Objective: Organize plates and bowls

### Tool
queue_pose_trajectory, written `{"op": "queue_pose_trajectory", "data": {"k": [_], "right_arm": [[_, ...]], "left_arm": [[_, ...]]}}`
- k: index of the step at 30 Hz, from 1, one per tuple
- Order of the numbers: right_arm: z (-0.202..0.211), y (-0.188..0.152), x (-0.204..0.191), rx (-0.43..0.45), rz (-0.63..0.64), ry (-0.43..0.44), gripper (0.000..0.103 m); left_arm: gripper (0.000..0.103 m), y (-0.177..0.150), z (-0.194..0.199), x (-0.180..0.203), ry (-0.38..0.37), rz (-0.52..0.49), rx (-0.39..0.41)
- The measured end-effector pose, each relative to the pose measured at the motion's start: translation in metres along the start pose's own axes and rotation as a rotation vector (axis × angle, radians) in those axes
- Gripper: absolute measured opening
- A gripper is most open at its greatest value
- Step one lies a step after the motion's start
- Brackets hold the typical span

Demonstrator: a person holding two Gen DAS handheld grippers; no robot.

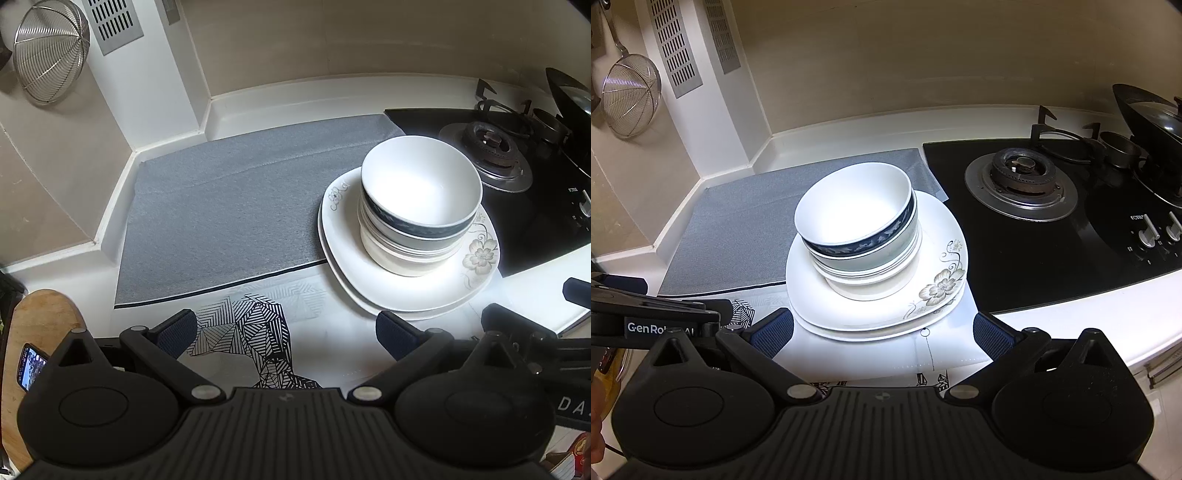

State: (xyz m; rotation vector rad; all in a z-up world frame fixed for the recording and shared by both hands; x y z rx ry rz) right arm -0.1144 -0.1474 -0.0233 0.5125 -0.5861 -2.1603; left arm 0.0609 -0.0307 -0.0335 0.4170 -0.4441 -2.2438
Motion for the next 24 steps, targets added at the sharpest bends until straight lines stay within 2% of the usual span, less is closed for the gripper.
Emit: {"op": "queue_pose_trajectory", "data": {"k": [24], "right_arm": [[0.0018, 0.0039, 0.0000, 0.005, 0.008, -0.002, 0.103]], "left_arm": [[0.103, 0.0015, 0.0032, -0.0002, 0.001, -0.016, 0.020]]}}
Point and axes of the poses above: each gripper's, at about its wrist camera, not at the fingertips, and z roughly against the way its jaws point, x to its right, y to its top, the point moved 4 cm from there along -z, roughly the way its jaws point, and after that the axes turned 8 degrees about -x, right-handed, at the moved point
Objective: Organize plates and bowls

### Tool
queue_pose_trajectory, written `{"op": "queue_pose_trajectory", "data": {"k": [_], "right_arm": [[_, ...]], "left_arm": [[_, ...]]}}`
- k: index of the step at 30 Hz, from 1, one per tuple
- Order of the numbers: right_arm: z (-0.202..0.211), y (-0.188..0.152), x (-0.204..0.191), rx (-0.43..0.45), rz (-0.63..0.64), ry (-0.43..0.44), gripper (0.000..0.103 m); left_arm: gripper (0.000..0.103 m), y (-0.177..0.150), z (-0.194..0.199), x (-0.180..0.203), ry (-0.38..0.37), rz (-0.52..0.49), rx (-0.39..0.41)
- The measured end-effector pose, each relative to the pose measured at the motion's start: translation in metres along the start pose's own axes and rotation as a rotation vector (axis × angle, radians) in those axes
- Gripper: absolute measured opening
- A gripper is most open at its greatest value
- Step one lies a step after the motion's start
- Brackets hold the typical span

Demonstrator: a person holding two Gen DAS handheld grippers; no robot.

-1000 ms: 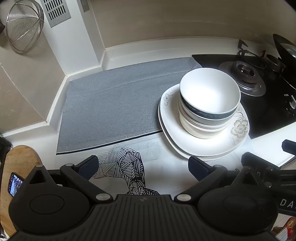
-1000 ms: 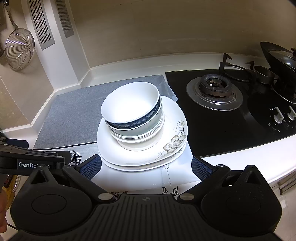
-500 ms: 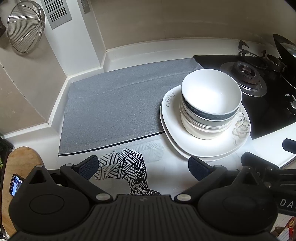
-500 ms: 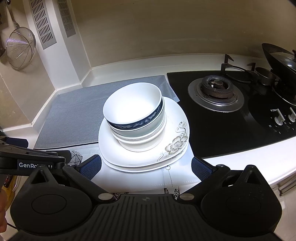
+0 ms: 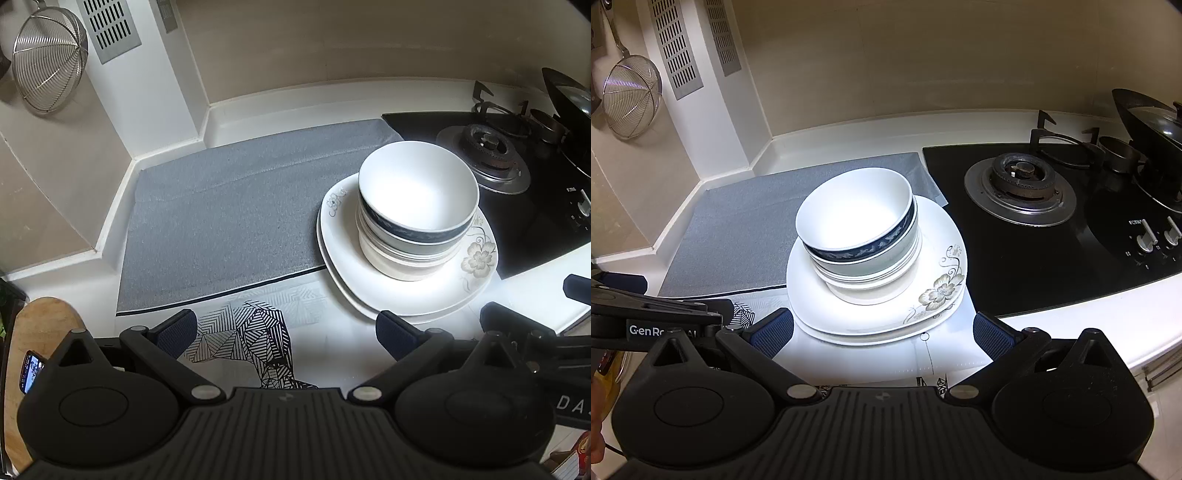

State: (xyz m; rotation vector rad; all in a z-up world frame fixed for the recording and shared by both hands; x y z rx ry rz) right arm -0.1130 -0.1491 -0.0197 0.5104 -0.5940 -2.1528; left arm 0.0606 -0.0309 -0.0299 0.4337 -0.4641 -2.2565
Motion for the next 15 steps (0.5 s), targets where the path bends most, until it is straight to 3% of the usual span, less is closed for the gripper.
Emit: {"op": "queue_pose_trajectory", "data": {"k": [15], "right_arm": [[0.0052, 0.0065, 0.0002, 0.012, 0.000, -0.010, 0.103]], "left_arm": [[0.103, 0.0042, 0.0035, 0.0029, -0.008, -0.020, 0.025]]}}
Point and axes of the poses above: each gripper's, at about its wrist camera, not at the fingertips, and z roughly against the way its jaws point, x to its right, y to its top, the point moved 4 cm from there along -z, roughly the way its jaws point, and after that the axes turned 8 degrees about -x, right-handed, at the moved point
